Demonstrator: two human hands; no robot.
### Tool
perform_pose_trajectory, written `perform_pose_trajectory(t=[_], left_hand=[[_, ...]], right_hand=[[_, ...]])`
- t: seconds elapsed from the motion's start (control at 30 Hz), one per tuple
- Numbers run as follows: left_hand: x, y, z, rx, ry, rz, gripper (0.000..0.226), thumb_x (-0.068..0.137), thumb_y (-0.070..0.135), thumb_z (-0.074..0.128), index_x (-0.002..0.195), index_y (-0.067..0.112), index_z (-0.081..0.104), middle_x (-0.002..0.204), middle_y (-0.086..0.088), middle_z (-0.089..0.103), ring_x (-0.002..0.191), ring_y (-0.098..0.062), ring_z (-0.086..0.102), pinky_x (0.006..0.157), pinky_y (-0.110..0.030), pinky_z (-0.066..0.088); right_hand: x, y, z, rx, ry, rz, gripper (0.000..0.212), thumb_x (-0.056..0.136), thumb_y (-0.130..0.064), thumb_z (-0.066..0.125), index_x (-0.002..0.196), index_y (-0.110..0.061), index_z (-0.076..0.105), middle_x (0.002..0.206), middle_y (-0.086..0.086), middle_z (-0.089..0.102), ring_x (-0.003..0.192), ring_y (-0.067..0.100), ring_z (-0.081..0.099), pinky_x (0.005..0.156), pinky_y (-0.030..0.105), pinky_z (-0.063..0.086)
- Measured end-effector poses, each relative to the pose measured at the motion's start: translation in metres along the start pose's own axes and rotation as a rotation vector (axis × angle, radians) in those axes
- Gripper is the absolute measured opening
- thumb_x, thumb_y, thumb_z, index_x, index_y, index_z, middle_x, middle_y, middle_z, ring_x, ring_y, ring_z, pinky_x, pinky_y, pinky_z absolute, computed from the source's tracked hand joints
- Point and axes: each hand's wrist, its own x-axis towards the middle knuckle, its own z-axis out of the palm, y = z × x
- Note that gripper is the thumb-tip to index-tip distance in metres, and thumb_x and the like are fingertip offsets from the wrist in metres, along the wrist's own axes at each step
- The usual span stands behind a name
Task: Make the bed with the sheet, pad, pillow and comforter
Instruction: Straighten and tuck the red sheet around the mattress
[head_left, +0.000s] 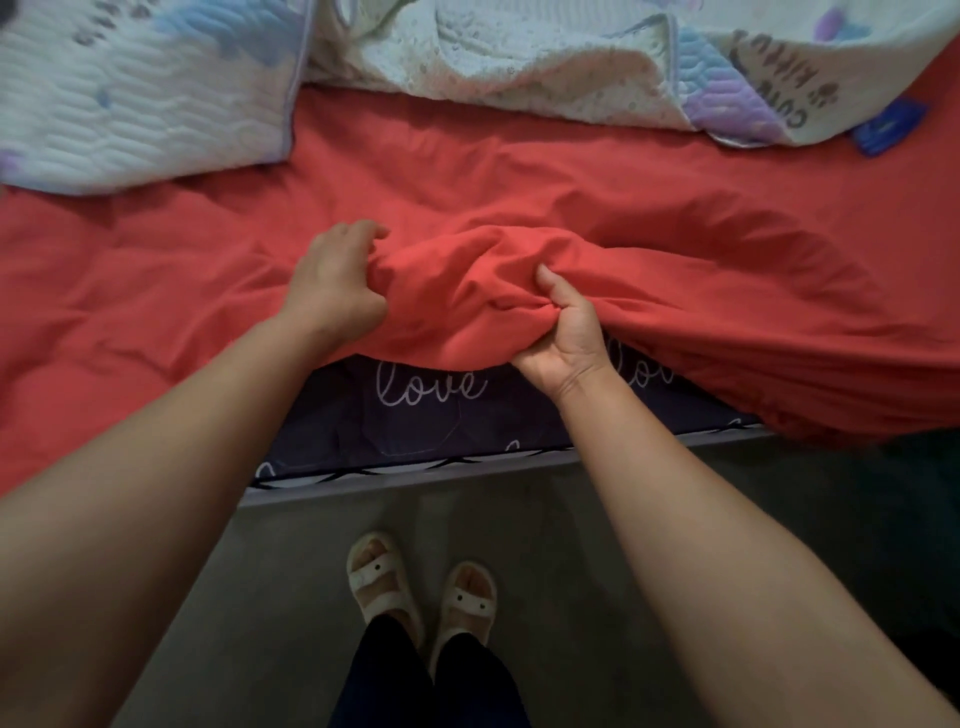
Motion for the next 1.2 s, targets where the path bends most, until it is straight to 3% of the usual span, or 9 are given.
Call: perform_pose_trajectory(t=[0.17, 0.3, 0.4, 0.47, 0.57, 0.67, 0.87, 1.07, 1.2], left_hand=[[-0.062, 0.020, 0.010, -0.211, 0.406, -0.025, 0.028, 0.059, -0.002, 0.050, 0.085, 0.008, 0.058, 0.085, -0.010, 0.058, 0.083, -0.028, 0.052, 0.078, -0.034, 0.037], [-0.090, 0.023, 0.054, -0.543, 0.165, -0.430, 0.020, 0.069, 0.001, 0.054, 0.068, 0.020, 0.059, 0.076, -0.001, 0.064, 0.078, -0.024, 0.062, 0.077, -0.034, 0.049], [-0.080, 0.028, 0.081, -1.122, 0.018, -0.886, 0.007, 0.085, 0.012, 0.056, 0.079, 0.016, 0.057, 0.082, -0.009, 0.061, 0.069, -0.023, 0.058, 0.067, -0.033, 0.050], [-0.066, 0.035, 0.083, -1.538, 0.046, -1.041, 0.014, 0.094, 0.024, 0.048, 0.091, 0.014, 0.057, 0.084, -0.010, 0.060, 0.072, -0.020, 0.057, 0.067, -0.032, 0.049], [-0.040, 0.038, 0.082, -1.975, 0.163, -0.942, 0.036, 0.097, 0.030, 0.039, 0.122, 0.014, 0.058, 0.113, -0.012, 0.063, 0.103, -0.028, 0.060, 0.092, -0.043, 0.050], [-0.021, 0.027, 0.075, -2.205, 0.231, -0.865, 0.048, 0.097, 0.039, 0.035, 0.134, 0.014, 0.051, 0.137, -0.013, 0.052, 0.126, -0.031, 0.049, 0.109, -0.053, 0.033], [-0.027, 0.000, 0.055, -2.263, 0.411, -0.901, 0.045, 0.100, 0.032, 0.035, 0.138, 0.012, 0.047, 0.144, -0.014, 0.045, 0.132, -0.032, 0.042, 0.109, -0.052, 0.031], [-0.050, -0.020, 0.014, -2.317, 0.501, -0.819, 0.048, 0.096, 0.038, 0.035, 0.135, 0.014, 0.050, 0.139, -0.015, 0.050, 0.125, -0.036, 0.048, 0.101, -0.057, 0.038], [-0.064, -0.020, -0.008, -2.327, 0.529, -0.772, 0.054, 0.088, 0.038, 0.033, 0.135, 0.016, 0.051, 0.136, -0.016, 0.052, 0.123, -0.040, 0.048, 0.099, -0.068, 0.032]], right_hand=[[-0.003, 0.001, 0.008, 0.021, 0.106, -0.032, 0.030, 0.097, -0.026, 0.045, 0.101, -0.001, 0.063, 0.085, 0.016, 0.071, 0.072, 0.028, 0.070, 0.084, 0.041, 0.053], [-0.005, -0.002, 0.018, 0.032, 0.144, -0.065, 0.028, 0.096, -0.022, 0.045, 0.101, -0.001, 0.062, 0.090, 0.016, 0.069, 0.078, 0.029, 0.068, 0.086, 0.044, 0.050], [-0.002, -0.003, 0.018, 0.014, 0.130, -0.065, 0.028, 0.096, -0.023, 0.046, 0.101, 0.000, 0.062, 0.091, 0.016, 0.069, 0.082, 0.030, 0.066, 0.087, 0.045, 0.049], [-0.002, -0.003, 0.015, -0.010, 0.117, -0.055, 0.029, 0.096, -0.024, 0.045, 0.100, -0.001, 0.062, 0.089, 0.017, 0.070, 0.078, 0.030, 0.068, 0.088, 0.045, 0.049], [0.002, -0.005, 0.010, -0.030, 0.096, -0.036, 0.030, 0.096, -0.025, 0.045, 0.101, -0.001, 0.062, 0.091, 0.017, 0.069, 0.075, 0.029, 0.069, 0.088, 0.046, 0.050], [0.005, -0.006, 0.008, -0.051, 0.082, -0.026, 0.031, 0.096, -0.026, 0.046, 0.100, -0.001, 0.063, 0.091, 0.018, 0.069, 0.079, 0.030, 0.068, 0.091, 0.046, 0.049], [0.002, -0.018, 0.011, -0.048, 0.087, -0.038, 0.031, 0.095, -0.028, 0.048, 0.095, -0.001, 0.063, 0.077, 0.017, 0.071, 0.064, 0.029, 0.070, 0.065, 0.046, 0.057], [-0.002, -0.023, 0.022, -0.019, 0.168, -0.051, 0.026, 0.094, -0.026, 0.052, 0.096, -0.001, 0.061, 0.076, 0.016, 0.071, 0.065, 0.029, 0.070, 0.066, 0.048, 0.056], [-0.003, -0.021, 0.025, -0.032, 0.220, -0.062, 0.021, 0.092, -0.027, 0.056, 0.096, -0.007, 0.062, 0.084, 0.012, 0.069, 0.081, 0.028, 0.066, 0.078, 0.045, 0.055]])
